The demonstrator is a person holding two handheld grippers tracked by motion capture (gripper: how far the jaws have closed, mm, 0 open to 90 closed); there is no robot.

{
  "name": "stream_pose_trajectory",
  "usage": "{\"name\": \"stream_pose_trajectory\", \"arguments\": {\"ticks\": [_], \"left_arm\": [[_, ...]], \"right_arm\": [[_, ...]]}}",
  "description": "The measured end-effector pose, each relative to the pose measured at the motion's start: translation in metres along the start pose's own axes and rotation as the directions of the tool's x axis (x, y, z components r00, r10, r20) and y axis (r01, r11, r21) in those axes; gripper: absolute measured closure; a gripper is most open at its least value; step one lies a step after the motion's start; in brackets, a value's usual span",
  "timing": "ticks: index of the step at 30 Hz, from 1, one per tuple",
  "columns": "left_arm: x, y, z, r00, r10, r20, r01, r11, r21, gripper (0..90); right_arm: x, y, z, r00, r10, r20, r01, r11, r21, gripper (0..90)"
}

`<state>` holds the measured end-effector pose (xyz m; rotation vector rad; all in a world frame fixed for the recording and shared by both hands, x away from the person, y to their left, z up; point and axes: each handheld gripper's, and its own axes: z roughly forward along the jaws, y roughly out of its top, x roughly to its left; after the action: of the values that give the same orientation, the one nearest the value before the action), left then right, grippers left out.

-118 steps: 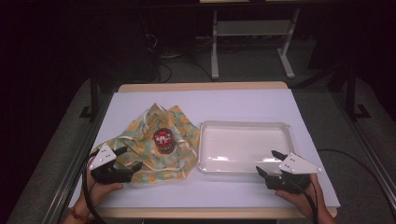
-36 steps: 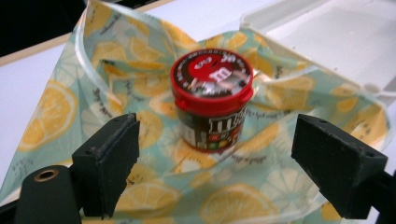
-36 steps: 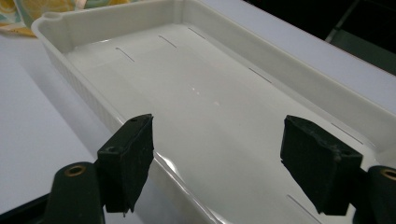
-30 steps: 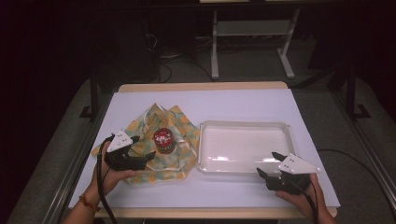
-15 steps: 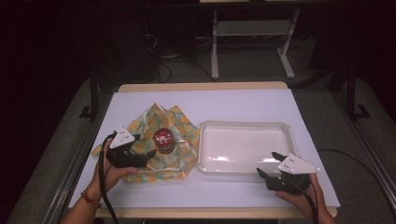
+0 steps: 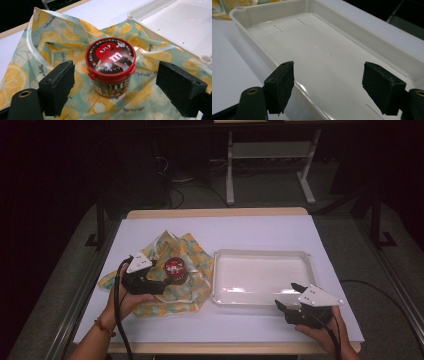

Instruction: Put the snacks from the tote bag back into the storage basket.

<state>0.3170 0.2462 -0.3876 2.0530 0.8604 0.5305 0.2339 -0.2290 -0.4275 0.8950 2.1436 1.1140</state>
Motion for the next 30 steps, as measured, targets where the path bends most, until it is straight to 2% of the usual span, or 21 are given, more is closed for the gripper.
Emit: {"name": "stream_pose_trajectory", "arguments": {"ticks": [8,18,30], "left_arm": [[-0.001,0.007,0.009,1.0,0.004,-0.005,-0.004,0.9999,0.015,14.9],[0.0,0.01,0.018,0.9999,-0.012,-0.001,0.012,0.9996,0.026,14.9],[-0.002,0.016,0.028,0.9991,-0.032,-0.027,0.033,0.9985,0.044,14.9]], "right_arm": [[0.0,0.0,0.0,1.0,-0.002,-0.001,0.002,1.0,0.0,25.0],[0.0,0.0,0.0,1.0,-0.004,-0.001,0.004,1.0,0.004,25.0],[0.001,-0.001,0.001,1.0,-0.007,-0.007,0.007,1.0,0.012,25.0]]}}
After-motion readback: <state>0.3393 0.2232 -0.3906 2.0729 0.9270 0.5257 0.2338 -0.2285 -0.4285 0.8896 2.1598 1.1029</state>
